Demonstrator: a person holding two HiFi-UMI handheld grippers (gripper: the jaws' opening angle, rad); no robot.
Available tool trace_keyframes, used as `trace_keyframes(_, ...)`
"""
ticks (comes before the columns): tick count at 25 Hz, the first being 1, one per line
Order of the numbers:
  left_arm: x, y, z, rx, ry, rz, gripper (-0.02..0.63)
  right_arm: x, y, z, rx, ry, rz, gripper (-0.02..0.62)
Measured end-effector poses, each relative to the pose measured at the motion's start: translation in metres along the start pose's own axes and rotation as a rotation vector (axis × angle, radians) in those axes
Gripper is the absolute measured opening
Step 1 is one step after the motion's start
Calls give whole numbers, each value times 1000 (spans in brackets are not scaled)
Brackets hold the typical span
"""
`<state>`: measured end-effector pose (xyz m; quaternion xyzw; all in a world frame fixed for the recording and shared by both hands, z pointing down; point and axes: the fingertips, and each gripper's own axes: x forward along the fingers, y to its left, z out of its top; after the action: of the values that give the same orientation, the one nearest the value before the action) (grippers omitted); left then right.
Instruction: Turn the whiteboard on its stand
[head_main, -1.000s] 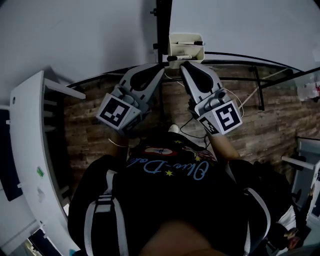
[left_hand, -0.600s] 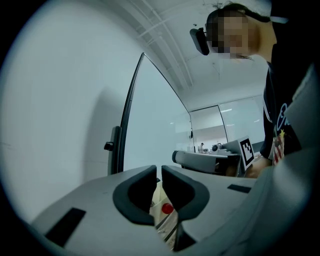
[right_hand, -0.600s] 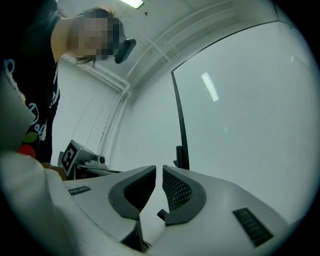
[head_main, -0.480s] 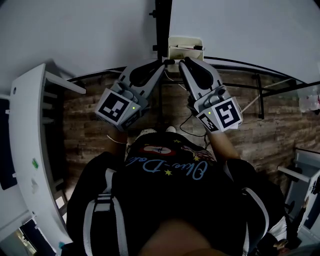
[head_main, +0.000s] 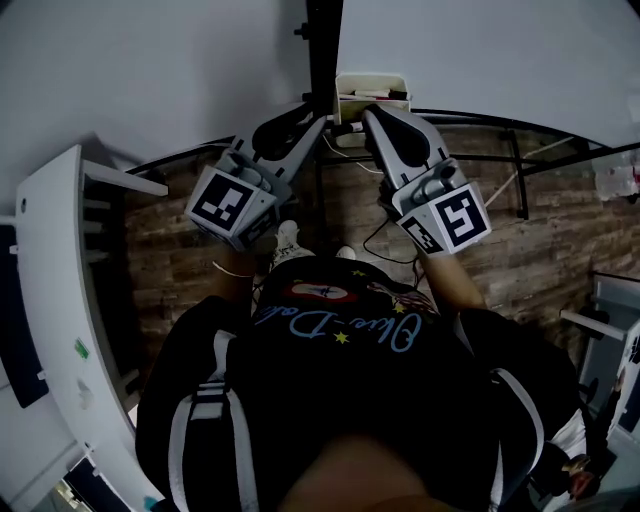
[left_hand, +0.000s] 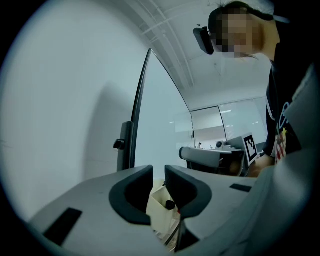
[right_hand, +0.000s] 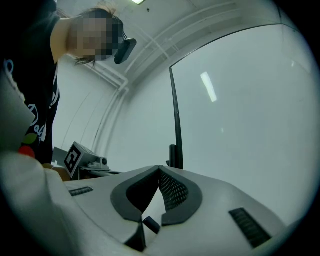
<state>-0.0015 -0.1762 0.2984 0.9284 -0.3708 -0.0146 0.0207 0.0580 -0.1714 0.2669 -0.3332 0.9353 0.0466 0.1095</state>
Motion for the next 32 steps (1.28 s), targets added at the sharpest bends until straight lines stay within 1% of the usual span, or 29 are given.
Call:
trace_keyframes(3, 5, 9, 3, 9, 0, -20, 69, 6, -6, 2, -9, -1, -29, 26)
trace_keyframes(5, 7, 16, 4, 9, -6, -34, 86, 11, -8, 2, -11, -3, -46, 26)
trace_keyframes(7, -1, 30, 3, 11, -19, -44, 86, 24, 0, -1, -17, -4, -58, 26)
trace_keyframes(9, -19, 49, 0, 12, -23, -55, 88, 43, 18, -7, -27, -5, -63, 26)
trace_keyframes(11, -30, 64, -3, 7, -23, -77, 143, 58, 30, -11, -37, -8, -68, 26)
trace_keyframes(12, -30, 69, -3, 8, -23, -88, 144, 62, 30, -11, -40, -10, -73, 26)
trace_keyframes(15, -23, 74, -2, 19, -15, -115, 146, 66, 26, -8, -51, -14, -90, 26)
trace_keyframes(18, -18, 76, -3, 31, 12, -140, 177, 70, 24, -8, -55, -15, -106, 26)
trace_keyframes(20, -15, 80, -4, 37, 28, -155, 181, 74, 24, -8, -59, -14, -112, 26)
trace_keyframes(25, -4, 92, -3, 2, 14, -179, 183, 79, 18, -10, -72, 0, -131, 26)
trace_keyframes(27, 0, 94, -7, 9, 33, -195, 224, 81, 15, -12, -73, 2, -143, 26)
trace_keyframes(29, 4, 93, -9, 21, 52, -216, 225, 82, 14, -13, -71, 6, -153, 26)
trace_keyframes(32, 10, 93, -9, 22, 58, -230, 225, 84, 12, -15, -66, 19, -156, 26)
